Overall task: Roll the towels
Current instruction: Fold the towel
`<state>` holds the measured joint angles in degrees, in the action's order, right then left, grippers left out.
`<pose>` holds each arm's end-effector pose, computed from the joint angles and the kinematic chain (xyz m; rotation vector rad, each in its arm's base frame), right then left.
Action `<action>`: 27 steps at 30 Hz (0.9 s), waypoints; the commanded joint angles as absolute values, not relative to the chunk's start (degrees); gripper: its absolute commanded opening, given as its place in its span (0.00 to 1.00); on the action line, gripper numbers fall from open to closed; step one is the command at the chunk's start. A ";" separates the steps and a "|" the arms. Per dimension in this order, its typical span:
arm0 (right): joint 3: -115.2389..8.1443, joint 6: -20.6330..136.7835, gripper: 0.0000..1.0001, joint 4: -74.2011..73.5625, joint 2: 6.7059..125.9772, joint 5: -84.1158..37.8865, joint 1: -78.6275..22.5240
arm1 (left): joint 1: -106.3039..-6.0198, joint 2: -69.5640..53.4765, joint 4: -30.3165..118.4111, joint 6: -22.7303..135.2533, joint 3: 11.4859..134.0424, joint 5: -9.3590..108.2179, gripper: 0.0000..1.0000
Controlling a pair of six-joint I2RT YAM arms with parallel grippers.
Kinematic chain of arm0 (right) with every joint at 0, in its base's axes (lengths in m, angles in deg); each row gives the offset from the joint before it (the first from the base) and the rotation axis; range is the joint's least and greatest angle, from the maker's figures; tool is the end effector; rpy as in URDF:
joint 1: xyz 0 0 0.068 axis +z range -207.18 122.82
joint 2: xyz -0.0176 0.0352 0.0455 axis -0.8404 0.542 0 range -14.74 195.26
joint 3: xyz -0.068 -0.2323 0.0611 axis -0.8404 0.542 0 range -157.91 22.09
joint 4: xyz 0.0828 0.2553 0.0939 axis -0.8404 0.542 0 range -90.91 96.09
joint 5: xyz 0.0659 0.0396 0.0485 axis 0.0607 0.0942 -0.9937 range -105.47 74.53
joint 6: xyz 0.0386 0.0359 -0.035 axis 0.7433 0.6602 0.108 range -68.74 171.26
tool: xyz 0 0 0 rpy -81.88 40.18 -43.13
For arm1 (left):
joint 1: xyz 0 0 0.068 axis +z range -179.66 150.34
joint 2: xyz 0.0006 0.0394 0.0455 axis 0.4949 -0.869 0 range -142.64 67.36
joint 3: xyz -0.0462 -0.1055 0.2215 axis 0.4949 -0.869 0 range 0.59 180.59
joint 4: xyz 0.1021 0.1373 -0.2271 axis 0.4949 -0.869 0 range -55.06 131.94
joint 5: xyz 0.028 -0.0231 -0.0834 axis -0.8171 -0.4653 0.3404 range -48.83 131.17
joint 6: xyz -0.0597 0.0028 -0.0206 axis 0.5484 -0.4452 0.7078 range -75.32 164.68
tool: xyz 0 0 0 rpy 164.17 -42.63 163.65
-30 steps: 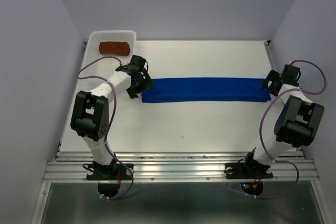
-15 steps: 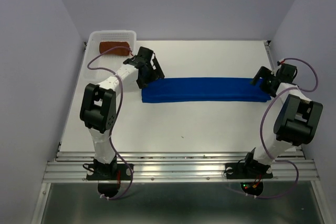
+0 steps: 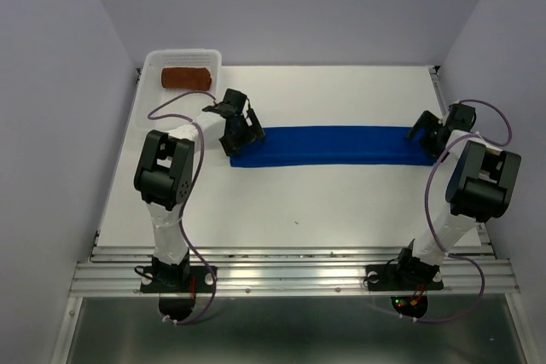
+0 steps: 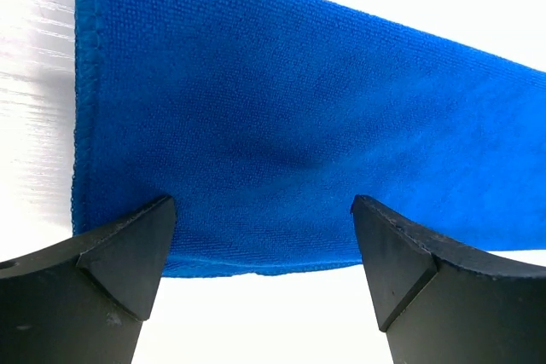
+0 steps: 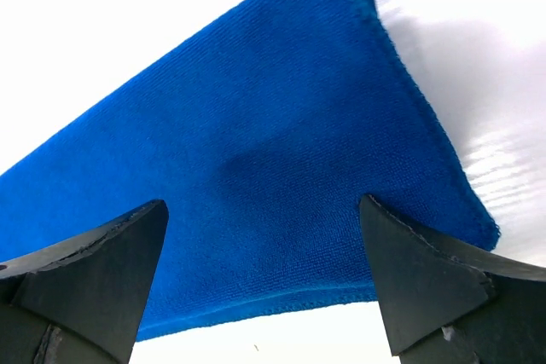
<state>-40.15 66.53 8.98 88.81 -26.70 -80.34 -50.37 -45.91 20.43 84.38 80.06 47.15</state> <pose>0.3663 -0.1464 0.1192 0.7257 2.3395 0.1808 0.4113 -0.1609 0.1334 -0.3899 2.5908 -0.5298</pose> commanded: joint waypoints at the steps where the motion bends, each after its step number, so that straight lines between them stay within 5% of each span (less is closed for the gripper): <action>1: -40.49 67.43 1.00 14.20 89.50 -19.43 -80.38 | -49.61 -44.43 17.69 83.53 75.57 45.21 0.97; 16: -44.17 59.88 1.00 14.90 80.54 -18.22 -80.38 | -52.51 -33.63 16.02 79.66 79.87 42.23 0.99; 27: -51.03 47.57 1.00 14.20 89.05 -13.30 -80.38 | -50.59 -27.13 16.10 80.81 76.02 35.54 0.99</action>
<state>-47.21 53.37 15.12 85.70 -17.26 -80.03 -51.79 -31.35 15.55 81.19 78.09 37.77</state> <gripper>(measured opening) 0.998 0.986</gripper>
